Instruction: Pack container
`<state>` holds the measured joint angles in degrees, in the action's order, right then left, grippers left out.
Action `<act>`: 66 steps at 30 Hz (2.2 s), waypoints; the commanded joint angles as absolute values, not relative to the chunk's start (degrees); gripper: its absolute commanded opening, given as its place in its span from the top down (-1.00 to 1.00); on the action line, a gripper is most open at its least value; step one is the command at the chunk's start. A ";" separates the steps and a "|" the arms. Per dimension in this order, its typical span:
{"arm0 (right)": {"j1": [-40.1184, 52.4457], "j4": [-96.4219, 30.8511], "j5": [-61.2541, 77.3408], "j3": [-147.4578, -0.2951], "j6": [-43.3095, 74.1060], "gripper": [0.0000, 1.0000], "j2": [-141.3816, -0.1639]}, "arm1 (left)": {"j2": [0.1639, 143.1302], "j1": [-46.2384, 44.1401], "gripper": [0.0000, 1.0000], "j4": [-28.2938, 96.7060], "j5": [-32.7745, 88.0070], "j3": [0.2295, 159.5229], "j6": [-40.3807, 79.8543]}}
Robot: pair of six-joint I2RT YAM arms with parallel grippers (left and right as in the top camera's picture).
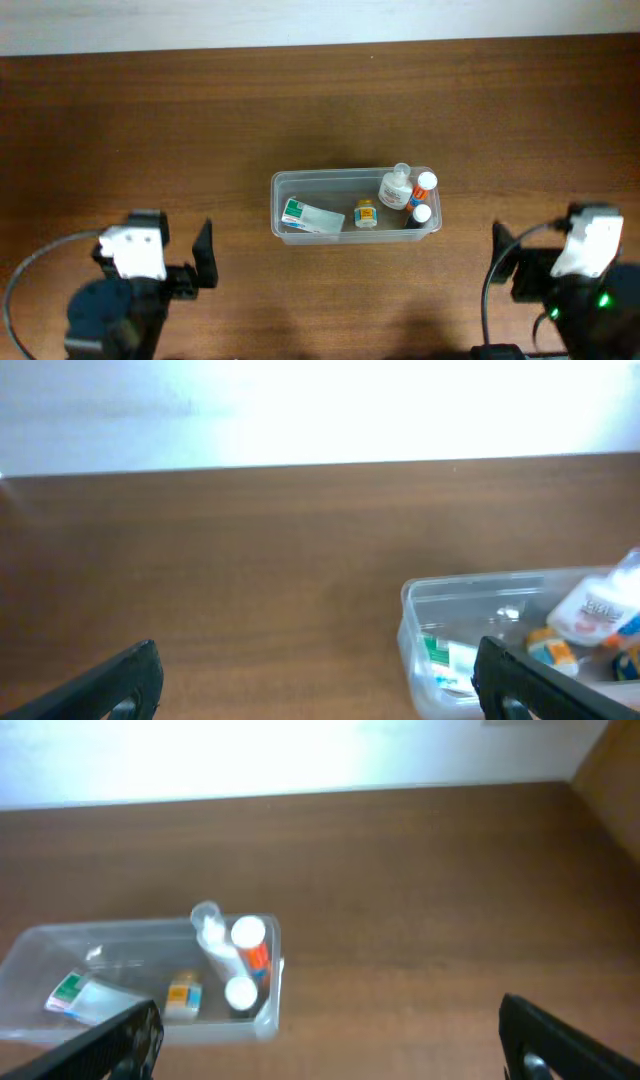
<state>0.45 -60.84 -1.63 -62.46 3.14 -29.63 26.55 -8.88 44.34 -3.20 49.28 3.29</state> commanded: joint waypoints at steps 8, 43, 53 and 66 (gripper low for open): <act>0.80 -61.06 -0.03 -39.59 4.05 -0.97 -18.41 | 18.28 -8.95 -0.99 64.42 -2.76 44.05 3.42; -0.01 -4.32 1.72 -0.32 -3.18 -0.97 -0.73 | 18.28 -8.95 -0.99 64.99 -2.79 44.01 3.44; -0.01 -4.32 1.72 -0.32 -3.18 -0.97 -0.73 | 18.28 -8.95 -0.99 64.99 -2.79 44.01 3.42; -0.01 -4.32 1.72 -0.32 -3.18 -0.97 -0.73 | 11.03 -4.56 -0.99 58.70 -2.76 36.60 2.79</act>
